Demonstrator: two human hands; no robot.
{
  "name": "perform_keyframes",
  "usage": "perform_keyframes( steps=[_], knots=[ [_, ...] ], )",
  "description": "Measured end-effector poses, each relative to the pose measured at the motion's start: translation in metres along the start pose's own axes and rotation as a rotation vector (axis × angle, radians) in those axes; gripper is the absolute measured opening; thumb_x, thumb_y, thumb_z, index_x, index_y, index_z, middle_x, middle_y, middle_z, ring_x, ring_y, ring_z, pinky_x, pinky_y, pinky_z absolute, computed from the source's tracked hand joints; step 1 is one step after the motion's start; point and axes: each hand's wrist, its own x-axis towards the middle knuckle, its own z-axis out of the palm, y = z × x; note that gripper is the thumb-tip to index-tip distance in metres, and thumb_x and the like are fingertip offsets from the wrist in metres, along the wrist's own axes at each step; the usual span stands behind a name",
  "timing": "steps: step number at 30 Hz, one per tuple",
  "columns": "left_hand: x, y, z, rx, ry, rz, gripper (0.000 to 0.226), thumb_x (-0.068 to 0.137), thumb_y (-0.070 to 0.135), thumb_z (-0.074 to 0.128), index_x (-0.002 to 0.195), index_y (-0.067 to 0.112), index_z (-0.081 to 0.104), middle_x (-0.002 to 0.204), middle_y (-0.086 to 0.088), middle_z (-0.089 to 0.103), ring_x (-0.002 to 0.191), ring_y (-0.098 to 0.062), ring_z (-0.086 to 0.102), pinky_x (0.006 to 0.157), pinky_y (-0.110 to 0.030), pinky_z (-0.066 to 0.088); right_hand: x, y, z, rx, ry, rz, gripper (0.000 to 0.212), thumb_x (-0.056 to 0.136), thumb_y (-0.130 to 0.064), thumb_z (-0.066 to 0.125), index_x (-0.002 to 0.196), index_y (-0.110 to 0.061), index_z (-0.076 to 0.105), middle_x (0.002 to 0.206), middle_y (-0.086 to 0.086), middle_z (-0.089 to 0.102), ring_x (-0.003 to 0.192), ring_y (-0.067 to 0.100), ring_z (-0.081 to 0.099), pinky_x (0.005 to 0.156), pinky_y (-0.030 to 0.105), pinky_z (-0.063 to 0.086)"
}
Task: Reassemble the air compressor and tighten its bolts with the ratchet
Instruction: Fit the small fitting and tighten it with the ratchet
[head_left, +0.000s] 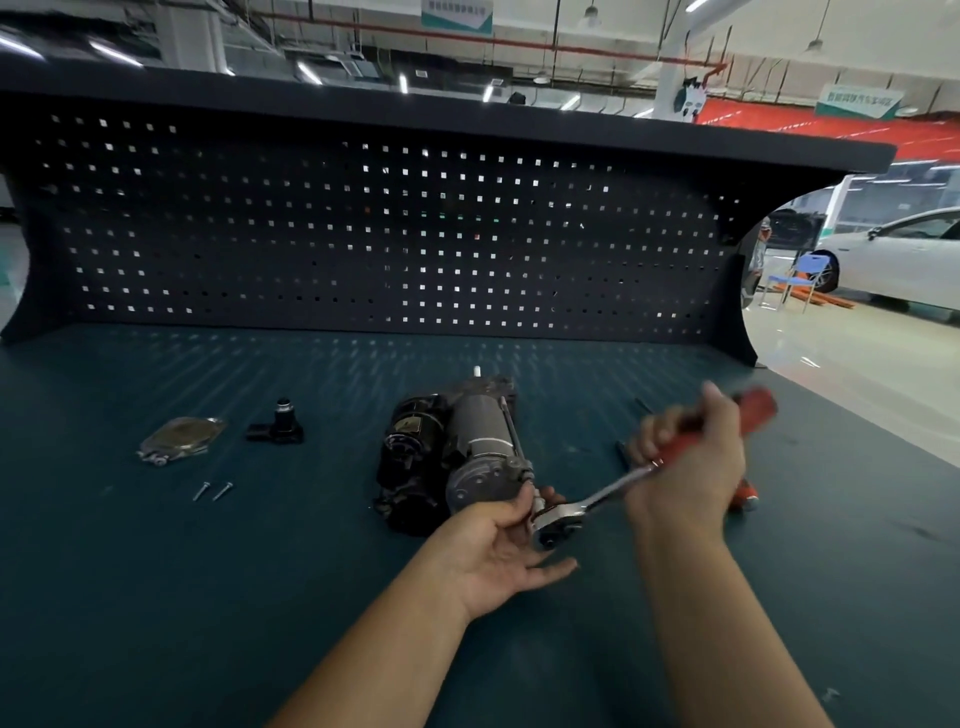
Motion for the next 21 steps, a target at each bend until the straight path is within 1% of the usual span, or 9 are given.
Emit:
perform_keyframes(
  steps=[3, 6, 8, 9, 11, 13, 15, 17, 21],
  knots=[
    [-0.001, 0.000, 0.004, 0.003, 0.061, 0.006, 0.012, 0.070, 0.010, 0.065, 0.062, 0.005, 0.073, 0.072, -0.010, 0.070, 0.074, -0.028, 0.068, 0.075, -0.053, 0.048, -0.028, 0.000, 0.042, -0.481, -0.427, -0.131, 0.024, 0.080, -0.023, 0.066, 0.067, -0.020, 0.046, 0.043, -0.010, 0.046, 0.037, 0.004, 0.039, 0.036, 0.017, 0.032],
    [0.000, -0.001, 0.002, 0.070, 0.145, 0.025, 0.015, 0.088, 0.000, 0.056, 0.077, 0.004, 0.065, 0.070, -0.009, 0.061, 0.065, -0.024, 0.066, 0.080, -0.052, 0.049, -0.060, 0.018, 0.068, -1.179, -0.930, -0.255, 0.031, 0.083, -0.030, 0.070, 0.065, -0.028, 0.045, 0.051, -0.012, 0.050, 0.043, 0.000, 0.044, 0.044, 0.014, 0.036],
    [0.003, -0.003, 0.000, 0.131, 0.163, 0.029, 0.017, 0.094, 0.002, 0.052, 0.079, 0.006, 0.059, 0.074, -0.007, 0.054, 0.064, -0.019, 0.058, 0.084, -0.049, 0.047, -0.072, 0.029, 0.071, -1.338, -1.011, -0.260, 0.030, 0.084, -0.031, 0.067, 0.066, -0.029, 0.044, 0.057, -0.011, 0.050, 0.048, 0.003, 0.046, 0.047, 0.020, 0.037],
    [0.003, -0.003, 0.000, 0.132, 0.157, 0.016, 0.016, 0.094, 0.003, 0.052, 0.079, 0.008, 0.057, 0.074, -0.007, 0.053, 0.066, -0.019, 0.057, 0.088, -0.050, 0.046, -0.070, 0.026, 0.070, -1.239, -0.923, -0.222, 0.027, 0.083, -0.027, 0.067, 0.067, -0.027, 0.046, 0.055, -0.010, 0.051, 0.047, 0.003, 0.047, 0.046, 0.020, 0.038],
    [0.001, -0.002, 0.001, 0.081, 0.108, -0.026, 0.006, 0.090, 0.011, 0.057, 0.085, 0.010, 0.060, 0.076, -0.006, 0.063, 0.074, -0.024, 0.063, 0.097, -0.060, 0.039, -0.051, 0.010, 0.057, -0.875, -0.586, -0.140, 0.022, 0.081, -0.015, 0.066, 0.069, -0.024, 0.050, 0.049, -0.011, 0.050, 0.041, 0.003, 0.043, 0.040, 0.017, 0.037],
    [-0.002, 0.002, 0.001, 0.000, 0.021, -0.072, 0.014, 0.085, 0.022, 0.057, 0.094, 0.013, 0.063, 0.085, -0.006, 0.070, 0.080, -0.027, 0.069, 0.097, -0.064, 0.030, -0.020, -0.009, 0.033, -0.412, -0.211, -0.009, 0.023, 0.085, -0.009, 0.061, 0.071, -0.018, 0.045, 0.045, -0.009, 0.043, 0.036, 0.004, 0.035, 0.033, 0.015, 0.028],
    [-0.004, 0.004, -0.002, 0.018, -0.051, -0.091, 0.022, 0.082, 0.023, 0.052, 0.097, 0.013, 0.066, 0.094, -0.004, 0.072, 0.084, -0.024, 0.071, 0.099, -0.061, 0.027, 0.001, -0.015, 0.001, -0.038, 0.053, 0.157, 0.027, 0.090, -0.009, 0.051, 0.069, -0.019, 0.037, 0.043, -0.008, 0.032, 0.033, 0.005, 0.025, 0.031, 0.016, 0.020],
    [-0.003, 0.005, -0.005, 0.090, -0.093, -0.079, 0.025, 0.082, 0.021, 0.052, 0.099, 0.014, 0.069, 0.101, 0.001, 0.072, 0.088, -0.018, 0.070, 0.096, -0.056, 0.033, 0.004, -0.002, -0.027, 0.143, 0.219, 0.312, 0.031, 0.092, -0.011, 0.045, 0.066, -0.021, 0.032, 0.040, -0.008, 0.025, 0.031, 0.005, 0.020, 0.032, 0.015, 0.016],
    [-0.002, 0.005, -0.002, 0.096, -0.005, -0.054, 0.017, 0.074, 0.021, 0.060, 0.089, 0.018, 0.069, 0.086, 0.006, 0.073, 0.073, -0.013, 0.070, 0.086, -0.049, 0.040, 0.002, 0.018, -0.047, 0.260, 0.345, 0.453, 0.035, 0.093, -0.008, 0.042, 0.063, -0.020, 0.028, 0.035, -0.009, 0.022, 0.027, 0.005, 0.019, 0.031, 0.013, 0.016]
  ],
)
